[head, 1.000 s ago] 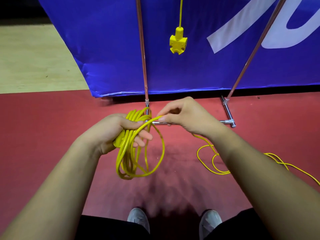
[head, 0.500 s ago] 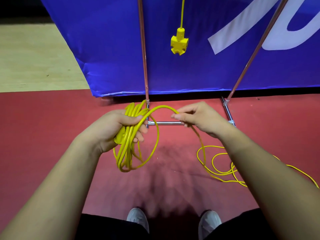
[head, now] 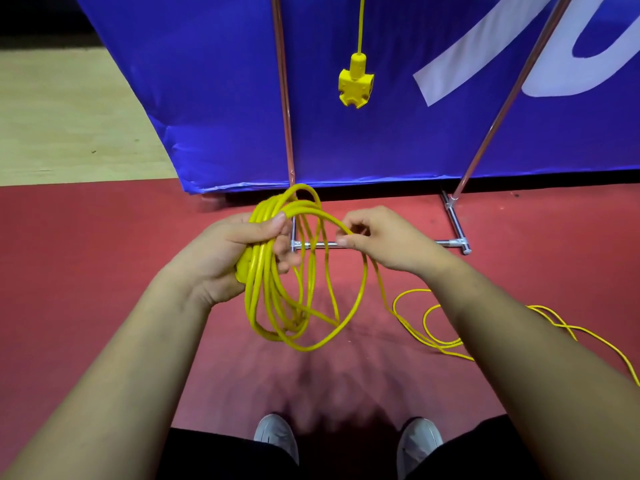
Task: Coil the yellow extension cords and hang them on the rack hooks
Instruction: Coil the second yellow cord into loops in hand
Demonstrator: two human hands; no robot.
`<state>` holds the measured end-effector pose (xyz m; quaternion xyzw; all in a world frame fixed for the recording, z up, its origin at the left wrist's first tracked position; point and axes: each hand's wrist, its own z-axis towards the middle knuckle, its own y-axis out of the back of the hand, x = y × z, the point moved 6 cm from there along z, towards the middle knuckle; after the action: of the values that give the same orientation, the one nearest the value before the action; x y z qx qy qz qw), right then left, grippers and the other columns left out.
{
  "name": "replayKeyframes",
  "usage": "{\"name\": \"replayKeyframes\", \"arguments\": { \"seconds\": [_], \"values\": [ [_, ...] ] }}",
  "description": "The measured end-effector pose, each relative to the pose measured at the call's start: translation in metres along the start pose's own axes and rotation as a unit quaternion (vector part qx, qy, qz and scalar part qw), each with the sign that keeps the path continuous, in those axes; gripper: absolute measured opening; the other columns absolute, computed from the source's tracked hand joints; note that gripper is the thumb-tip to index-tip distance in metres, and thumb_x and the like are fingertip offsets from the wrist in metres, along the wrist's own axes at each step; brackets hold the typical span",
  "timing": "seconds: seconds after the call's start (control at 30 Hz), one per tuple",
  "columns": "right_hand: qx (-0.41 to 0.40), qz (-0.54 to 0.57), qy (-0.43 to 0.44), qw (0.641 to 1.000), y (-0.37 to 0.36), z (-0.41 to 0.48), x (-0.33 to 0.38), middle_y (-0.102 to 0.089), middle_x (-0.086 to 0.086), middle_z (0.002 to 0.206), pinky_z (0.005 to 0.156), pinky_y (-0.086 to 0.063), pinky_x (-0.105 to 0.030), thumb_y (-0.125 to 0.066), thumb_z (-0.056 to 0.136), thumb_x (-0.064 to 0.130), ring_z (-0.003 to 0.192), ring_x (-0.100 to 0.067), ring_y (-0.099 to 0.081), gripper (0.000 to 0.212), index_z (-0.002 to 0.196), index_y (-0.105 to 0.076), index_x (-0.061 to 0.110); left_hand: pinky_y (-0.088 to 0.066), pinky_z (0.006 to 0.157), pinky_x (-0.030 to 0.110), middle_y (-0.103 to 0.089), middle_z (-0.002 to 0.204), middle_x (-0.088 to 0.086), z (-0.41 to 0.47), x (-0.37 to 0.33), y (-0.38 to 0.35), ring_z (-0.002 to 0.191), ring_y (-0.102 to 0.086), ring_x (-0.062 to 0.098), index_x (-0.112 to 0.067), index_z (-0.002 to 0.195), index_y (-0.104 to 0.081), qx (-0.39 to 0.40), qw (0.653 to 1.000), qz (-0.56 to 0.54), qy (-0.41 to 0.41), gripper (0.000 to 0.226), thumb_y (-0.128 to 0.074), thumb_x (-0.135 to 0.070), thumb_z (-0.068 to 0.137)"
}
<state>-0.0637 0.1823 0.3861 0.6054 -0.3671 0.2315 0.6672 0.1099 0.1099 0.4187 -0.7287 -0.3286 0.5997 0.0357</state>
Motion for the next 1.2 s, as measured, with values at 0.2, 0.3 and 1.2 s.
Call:
{"name": "replayKeyframes", "arguments": {
  "seconds": [0.2, 0.3, 1.2],
  "values": [
    [-0.033, 0.012, -0.166, 0.986, -0.005, -0.006, -0.105, -0.048, 0.001, 0.057, 0.054, -0.031, -0.025, -0.071, 0.085, 0.01, 0.054, -0.009, -0.038, 0.019, 0.068, -0.062, 0.007, -0.059, 0.064, 0.031, -0.073, 0.093, 0.014, -0.002, -0.022, -0.005, 0.082, -0.073, 0.027, -0.013, 0.073, -0.055, -0.043, 0.991, -0.106, -0.067, 0.02, -0.05, -0.029, 0.085],
    [0.001, 0.037, -0.239, 0.97, -0.029, -0.014, -0.137, -0.05, -0.004, 0.059, 0.057, -0.031, -0.027, -0.073, 0.083, 0.009, 0.057, -0.014, -0.04, 0.023, 0.065, -0.059, 0.013, -0.048, 0.05, 0.022, -0.06, 0.058, -0.004, 0.0, -0.027, -0.008, 0.048, -0.058, 0.01, -0.015, 0.079, -0.054, -0.054, 0.985, -0.124, -0.106, 0.016, -0.049, -0.028, 0.086],
    [0.111, 0.211, -0.086, 0.967, -0.002, -0.007, -0.033, -0.066, -0.005, 0.074, 0.07, -0.047, -0.026, -0.055, 0.096, 0.008, 0.071, -0.017, -0.06, 0.016, 0.099, -0.063, -0.005, -0.037, 0.048, 0.022, -0.04, 0.051, -0.003, 0.007, -0.011, 0.005, 0.039, -0.038, 0.009, -0.015, 0.077, -0.051, -0.057, 0.995, -0.045, -0.063, 0.01, -0.05, -0.015, 0.087]
  ]
}}
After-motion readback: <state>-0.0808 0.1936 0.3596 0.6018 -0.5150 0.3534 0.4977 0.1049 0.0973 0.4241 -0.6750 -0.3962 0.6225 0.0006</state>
